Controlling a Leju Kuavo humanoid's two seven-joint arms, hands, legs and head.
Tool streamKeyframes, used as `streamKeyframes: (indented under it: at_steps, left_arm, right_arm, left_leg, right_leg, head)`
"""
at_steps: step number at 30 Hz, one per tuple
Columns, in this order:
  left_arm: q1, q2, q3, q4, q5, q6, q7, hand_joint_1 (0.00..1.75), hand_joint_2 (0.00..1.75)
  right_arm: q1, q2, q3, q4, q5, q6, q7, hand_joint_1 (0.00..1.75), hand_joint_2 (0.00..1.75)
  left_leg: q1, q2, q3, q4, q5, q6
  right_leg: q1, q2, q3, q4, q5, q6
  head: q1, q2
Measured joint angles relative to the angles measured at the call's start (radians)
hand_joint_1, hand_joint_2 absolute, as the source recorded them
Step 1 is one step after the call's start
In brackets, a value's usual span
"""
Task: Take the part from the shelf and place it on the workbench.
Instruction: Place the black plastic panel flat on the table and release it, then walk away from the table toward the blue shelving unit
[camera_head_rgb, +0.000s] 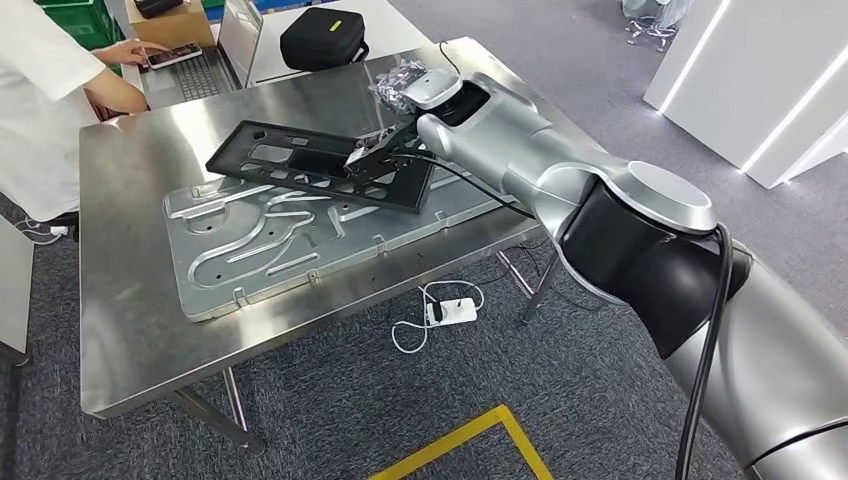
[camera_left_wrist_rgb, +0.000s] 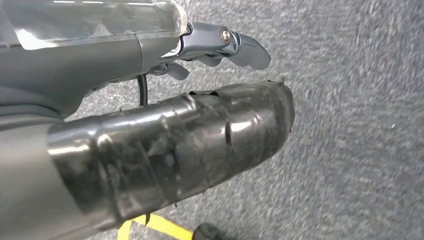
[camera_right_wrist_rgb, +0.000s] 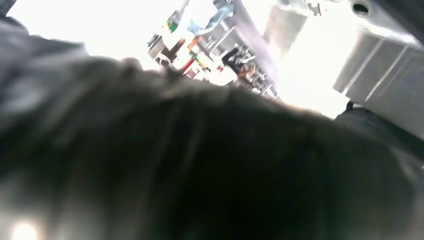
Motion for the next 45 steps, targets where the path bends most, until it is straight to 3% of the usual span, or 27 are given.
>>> streamKeyframes:
  at_steps: [3, 4, 5, 7, 8, 10, 12, 14, 15, 16, 18, 20, 22, 23, 24, 25, 27, 29, 31, 33, 35, 36, 37, 39, 40, 42, 45]
  left_arm:
    - [0.0, 0.001, 0.0, 0.0, 0.0, 0.001, 0.0, 0.0, 0.0]
    - [0.0, 0.002, 0.0, 0.0, 0.0, 0.001, 0.0, 0.0, 0.0]
    - [0.0, 0.003, 0.0, 0.0, 0.0, 0.001, 0.0, 0.0, 0.0]
    - [0.001, 0.003, 0.0, 0.0, 0.0, 0.001, 0.001, 0.0, 0.0]
    - [0.0, 0.003, 0.0, 0.0, 0.0, 0.001, 0.002, 0.0, 0.0]
    - [-0.002, 0.003, 0.0, 0.0, 0.0, 0.001, 0.004, 0.0, 0.0]
    - [-0.002, 0.003, 0.0, 0.0, 0.0, 0.001, 0.006, 0.0, 0.0]
    - [0.0, 0.003, 0.0, 0.0, 0.001, 0.001, 0.007, 0.0, 0.0]
    - [0.0, 0.003, 0.0, 0.0, 0.001, 0.001, 0.008, 0.0, 0.0]
    - [0.0, 0.003, 0.0, 0.0, 0.001, 0.001, 0.008, 0.0, 0.0]
    - [0.0, 0.003, 0.0, 0.0, 0.001, 0.001, 0.008, 0.0, 0.0]
    - [0.0, 0.003, 0.0, 0.0, 0.001, 0.001, 0.007, 0.0, 0.0]
    - [0.0, 0.002, 0.0, 0.0, 0.001, 0.001, 0.006, 0.0, 0.0]
    - [0.0, 0.002, 0.0, 0.0, 0.001, 0.001, 0.005, 0.0, 0.0]
    - [0.0, 0.001, 0.0, 0.0, 0.001, 0.001, 0.004, 0.0, 0.0]
    - [-0.001, -0.003, 0.0, 0.001, 0.001, 0.001, 0.003, 0.0, 0.0]
    - [-0.001, -0.007, 0.0, 0.001, 0.001, 0.002, 0.002, 0.0, 0.0]
    - [0.0, -0.005, 0.0, 0.001, 0.0, 0.003, 0.001, 0.0, 0.0]
    - [0.0, -0.004, 0.0, 0.001, 0.0, 0.004, 0.001, 0.0, 0.0]
    - [0.001, -0.004, 0.0, 0.002, 0.0, 0.005, 0.001, 0.0, 0.0]
    - [0.001, -0.002, 0.0, 0.002, 0.0, 0.006, 0.001, 0.0, 0.0]
    - [0.001, 0.0, 0.0, 0.002, 0.0, 0.006, 0.001, 0.0, 0.0]
    - [0.001, 0.001, 0.0, 0.002, 0.0, 0.007, 0.001, 0.0, 0.0]
    - [0.002, 0.002, 0.0, 0.002, 0.0, 0.007, 0.002, 0.0, 0.0]
    - [0.001, 0.002, 0.0, 0.002, 0.0, 0.007, 0.002, 0.0, 0.0]
    - [-0.002, 0.003, 0.0, 0.002, 0.0, 0.006, 0.002, 0.0, 0.0]
    - [-0.001, 0.004, 0.0, 0.002, 0.0, 0.003, -0.005, 0.0, 0.0]
  right_arm:
    - [-0.001, 0.003, 0.005, 0.0, -0.003, 0.0, -0.001, 0.0, 0.0]
    - [0.0, 0.002, 0.008, 0.0, -0.004, 0.001, -0.001, 0.0, 0.0]
    - [0.001, 0.002, 0.01, 0.001, -0.005, 0.001, -0.001, 0.0, 0.0]
    - [0.002, 0.002, 0.013, 0.001, -0.008, 0.001, -0.002, 0.0, 0.0]
    - [0.003, 0.001, 0.016, 0.001, -0.009, 0.001, -0.003, 0.0, 0.0]
    - [0.003, -0.002, 0.019, 0.0, -0.012, 0.001, -0.004, 0.0, 0.0]
    - [0.003, -0.007, 0.021, 0.0, -0.017, 0.0, -0.004, 0.0, 0.0]
    - [0.005, -0.009, 0.024, -0.001, -0.021, 0.0, -0.005, 0.0, 0.0]
    - [0.007, -0.009, 0.025, 0.0, -0.022, 0.0, -0.005, 0.0, 0.0]
    - [0.008, -0.011, 0.027, 0.0, -0.023, 0.001, -0.005, 0.0, 0.0]
    - [0.009, -0.016, 0.029, 0.0, -0.023, 0.001, -0.005, 0.0, 0.0]
    - [0.011, -0.019, 0.032, 0.0, -0.023, 0.0, -0.005, 0.0, 0.0]
    - [0.014, -0.019, 0.035, 0.0, -0.024, 0.0, -0.005, 0.0, 0.0]
    - [0.015, -0.019, 0.036, 0.0, -0.025, -0.001, -0.005, 0.0, 0.0]
    - [0.014, -0.019, 0.037, -0.001, -0.026, -0.001, -0.005, 0.0, 0.0]
    - [0.013, -0.019, 0.037, -0.003, -0.026, -0.002, -0.005, 0.0, 0.0]
    - [0.01, -0.019, 0.037, -0.008, -0.028, -0.003, -0.005, 0.0, 0.0]
    - [0.005, -0.019, 0.037, -0.01, -0.028, -0.004, -0.005, 0.0, 0.0]
    - [0.003, -0.017, 0.037, -0.01, -0.029, -0.003, -0.005, 0.0, 0.0]
    - [0.003, -0.014, 0.038, -0.011, -0.029, -0.002, -0.005, 0.0, 0.0]
    - [0.005, -0.012, 0.039, -0.012, -0.03, -0.002, -0.005, 0.0, 0.0]
    - [0.006, -0.012, 0.039, -0.012, -0.03, -0.002, -0.005, 0.0, 0.0]
    - [0.008, -0.012, 0.04, -0.011, -0.03, -0.002, -0.005, 0.0, 0.0]
    - [0.011, -0.012, 0.041, -0.011, -0.03, -0.003, -0.006, 0.0, 0.0]
    - [0.011, -0.012, 0.041, -0.012, -0.03, -0.003, -0.006, 0.0, 0.0]
    - [0.012, -0.014, 0.041, -0.012, -0.031, -0.003, -0.007, 0.0, 0.0]
    - [0.014, -0.017, 0.041, -0.012, -0.031, -0.003, -0.007, 0.0, 0.0]
  left_leg:
    - [0.006, -0.002, -0.043, 0.151, -0.143, -0.013]
    - [0.009, -0.001, -0.052, 0.213, -0.172, -0.019]
    - [0.012, -0.001, -0.053, 0.259, -0.179, -0.024]
    - [0.02, -0.001, -0.011, 0.256, -0.13, -0.035]
    - [0.026, -0.001, 0.03, 0.212, -0.107, -0.042]
    - [0.028, -0.004, 0.122, 0.088, -0.12, -0.048]
    - [0.023, -0.008, 0.159, 0.024, -0.154, -0.037]
    - [0.021, -0.008, 0.145, 0.022, -0.144, -0.013]
    - [0.021, -0.006, 0.137, 0.021, -0.134, -0.001]
    - [0.022, -0.005, 0.128, 0.019, -0.123, 0.01]
    - [0.017, -0.004, 0.101, 0.018, -0.099, 0.022]
    - [0.006, -0.005, 0.07, 0.019, -0.075, 0.028]
    - [-0.008, -0.005, 0.043, 0.019, -0.054, 0.033]
    - [-0.017, -0.005, 0.031, 0.019, -0.043, 0.036]
    - [-0.023, -0.006, 0.022, 0.018, -0.033, 0.039]
    - [-0.029, -0.006, 0.014, 0.017, -0.023, 0.04]
    - [-0.025, -0.004, 0.009, 0.008, -0.003, 0.036]
    - [-0.019, -0.003, 0.009, -0.008, 0.019, 0.027]
    - [-0.02, -0.007, 0.001, -0.005, 0.005, 0.019]
    - [-0.015, -0.009, -0.024, 0.066, -0.074, 0.005]
    - [0.0, -0.009, -0.052, 0.19, -0.152, -0.015]
    - [0.009, -0.008, -0.055, 0.237, -0.161, -0.027]
    - [0.017, -0.007, -0.044, 0.253, -0.147, -0.039]
    - [0.035, -0.005, 0.026, 0.186, -0.102, -0.066]
    - [0.039, -0.005, 0.073, 0.124, -0.103, -0.077]
    - [0.037, -0.007, 0.123, 0.043, -0.13, -0.071]
    - [0.033, -0.006, 0.115, 0.03, -0.13, -0.028]
  right_leg:
    - [-0.008, -0.004, -0.037, -0.01, 0.04, -0.003]
    - [-0.01, -0.004, -0.054, -0.008, 0.052, 0.0]
    - [-0.013, -0.004, -0.072, -0.005, 0.063, 0.003]
    - [-0.022, -0.004, -0.109, 0.007, 0.083, 0.015]
    - [-0.026, -0.003, -0.126, 0.017, 0.09, 0.022]
    - [-0.028, -0.003, -0.155, 0.04, 0.1, 0.036]
    - [-0.025, -0.005, -0.168, 0.05, 0.113, 0.051]
    - [-0.028, -0.004, -0.171, 0.047, 0.125, 0.064]
    - [-0.03, -0.003, -0.176, 0.054, 0.113, 0.068]
    - [-0.032, -0.001, -0.184, 0.073, 0.085, 0.07]
    - [-0.03, 0.0, -0.215, 0.18, -0.016, 0.071]
    - [-0.023, 0.001, -0.236, 0.307, -0.076, 0.064]
    - [-0.01, 0.003, -0.209, 0.332, -0.052, 0.045]
    - [0.001, 0.004, -0.17, 0.293, -0.029, 0.027]
    - [0.013, 0.005, -0.121, 0.233, -0.023, 0.001]
    - [0.025, 0.006, -0.069, 0.161, -0.03, -0.027]
    - [0.043, 0.003, -0.006, 0.061, -0.048, -0.06]
    - [0.047, -0.003, 0.002, 0.023, -0.027, -0.066]
    - [0.039, -0.01, 0.003, -0.015, 0.01, -0.066]
    - [0.026, -0.015, -0.009, -0.038, 0.046, -0.056]
    - [0.015, -0.016, -0.041, -0.036, 0.07, -0.041]
    - [0.007, -0.017, -0.06, -0.03, 0.08, -0.03]
    - [-0.002, -0.017, -0.081, -0.021, 0.088, -0.02]
    - [-0.02, -0.018, -0.124, 0.008, 0.1, 0.0]
    - [-0.025, -0.017, -0.146, 0.026, 0.104, 0.009]
    - [-0.027, -0.015, -0.175, 0.054, 0.111, 0.026]
    - [-0.03, -0.012, -0.187, 0.057, 0.125, 0.048]
  head:
    - [0.0, 0.0]
    - [0.0, 0.0]
    - [0.0, 0.0]
    - [0.0, 0.0]
    - [0.0, 0.0]
    - [0.0, 0.0]
    - [0.001, 0.0]
    - [0.001, 0.0]
    - [0.001, 0.0]
    - [0.001, 0.0]
    - [0.002, 0.0]
    - [0.001, 0.0]
    - [0.001, 0.0]
    - [0.001, 0.0]
    - [0.001, 0.0]
    - [0.001, 0.0]
    - [0.0, 0.0]
    - [0.001, 0.0]
    - [0.001, 0.0]
    - [0.0, 0.0]
    - [0.0, 0.0]
    - [0.0, 0.0]
    - [0.0, 0.0]
    - [0.0, 0.0]
    - [0.0, 0.0]
    - [0.0, 0.0]
    - [0.001, 0.0]
